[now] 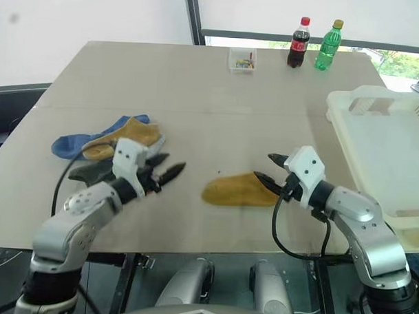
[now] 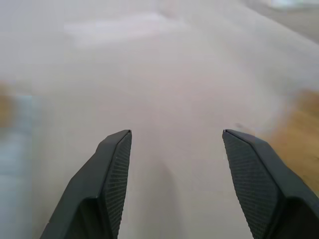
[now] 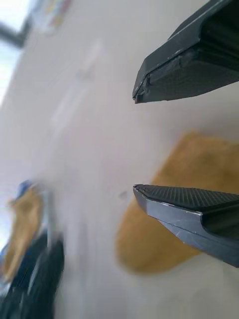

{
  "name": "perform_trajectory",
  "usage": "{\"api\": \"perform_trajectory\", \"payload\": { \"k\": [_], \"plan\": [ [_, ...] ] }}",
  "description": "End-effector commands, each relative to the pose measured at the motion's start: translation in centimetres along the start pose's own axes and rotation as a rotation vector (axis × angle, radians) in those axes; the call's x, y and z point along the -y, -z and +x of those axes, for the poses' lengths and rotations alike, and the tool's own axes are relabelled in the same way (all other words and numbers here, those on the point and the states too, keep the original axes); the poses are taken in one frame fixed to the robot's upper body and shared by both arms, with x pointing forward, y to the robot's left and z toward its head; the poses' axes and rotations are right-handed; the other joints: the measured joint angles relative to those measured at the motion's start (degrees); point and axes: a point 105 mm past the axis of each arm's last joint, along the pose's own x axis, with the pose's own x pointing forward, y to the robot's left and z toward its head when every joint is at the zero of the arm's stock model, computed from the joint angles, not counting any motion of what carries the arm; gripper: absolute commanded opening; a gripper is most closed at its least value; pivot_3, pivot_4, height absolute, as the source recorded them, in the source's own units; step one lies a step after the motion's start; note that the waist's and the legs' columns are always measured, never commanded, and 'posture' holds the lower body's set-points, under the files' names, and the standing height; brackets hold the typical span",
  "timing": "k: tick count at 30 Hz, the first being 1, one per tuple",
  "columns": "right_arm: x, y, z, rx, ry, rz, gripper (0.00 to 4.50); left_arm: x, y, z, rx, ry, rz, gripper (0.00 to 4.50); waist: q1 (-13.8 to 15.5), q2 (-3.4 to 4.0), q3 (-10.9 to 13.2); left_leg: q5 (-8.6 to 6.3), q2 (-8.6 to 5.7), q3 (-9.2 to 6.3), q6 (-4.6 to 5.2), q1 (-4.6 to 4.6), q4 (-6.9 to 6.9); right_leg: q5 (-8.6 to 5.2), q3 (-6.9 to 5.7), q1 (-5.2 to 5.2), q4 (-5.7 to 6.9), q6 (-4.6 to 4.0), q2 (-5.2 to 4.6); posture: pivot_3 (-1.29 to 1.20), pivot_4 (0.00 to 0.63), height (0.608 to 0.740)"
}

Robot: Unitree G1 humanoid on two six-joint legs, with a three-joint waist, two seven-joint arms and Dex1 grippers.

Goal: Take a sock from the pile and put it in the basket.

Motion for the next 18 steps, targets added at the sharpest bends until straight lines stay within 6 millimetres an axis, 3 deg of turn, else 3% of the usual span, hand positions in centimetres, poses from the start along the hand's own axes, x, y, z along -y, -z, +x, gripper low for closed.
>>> {"api": "perform_trajectory", "payload": {
  "k": [1,3,4,11,18],
  "plan": [
    [0.6,-2.2,-0.1,0.094,-0.022,-0.056,3.36,-3.8,-1.9,0.8,0.052,-0.261,0.033,3.07,-0.07,0.0,0.0,0.0,-0.01,0.02,0.0,0.0,0.0,0.02,0.02,-0.01,0.01,0.01,0.01,0.0,0.15,0.74],
    [0.9,-2.5,0.2,0.102,-0.031,-0.093,4.27,-4.9,-2.4,1.7,0.059,-0.339,0.029,3.07,-0.2,-0.01,0.01,0.0,-0.02,0.02,-0.01,-0.02,-0.01,0.11,0.02,-0.02,0.0,-0.13,0.01,0.0,0.15,0.74],
    [1.0,-2.7,0.3,0.105,-0.029,-0.109,4.43,-5.3,-2.4,2.1,0.054,-0.376,0.028,3.07,-0.2,-0.02,0.02,0.0,-0.04,0.03,-0.01,-0.02,-0.04,0.15,0.03,-0.02,-0.01,-0.19,-0.01,0.0,0.15,0.74],
    [1.4,-2.9,0.8,0.114,-0.015,-0.144,4.43,-7.2,-1.7,3.2,0.012,-0.578,0.013,3.07,-0.23,-0.03,0.02,-0.01,-0.08,0.0,-0.01,-0.07,-0.11,0.17,0.02,-0.06,-0.06,-0.22,-0.05,0.0,0.15,0.74],
    [1.3,-2.7,1.1,0.109,-0.002,-0.148,4.43,-7.6,-0.6,4.2,-0.016,-0.609,-0.046,3.07,-0.21,-0.03,0.02,-0.01,-0.09,0.01,-0.02,-0.06,-0.1,0.17,0.02,-0.05,-0.05,-0.22,-0.07,0.0,0.15,0.74]
  ]
}}
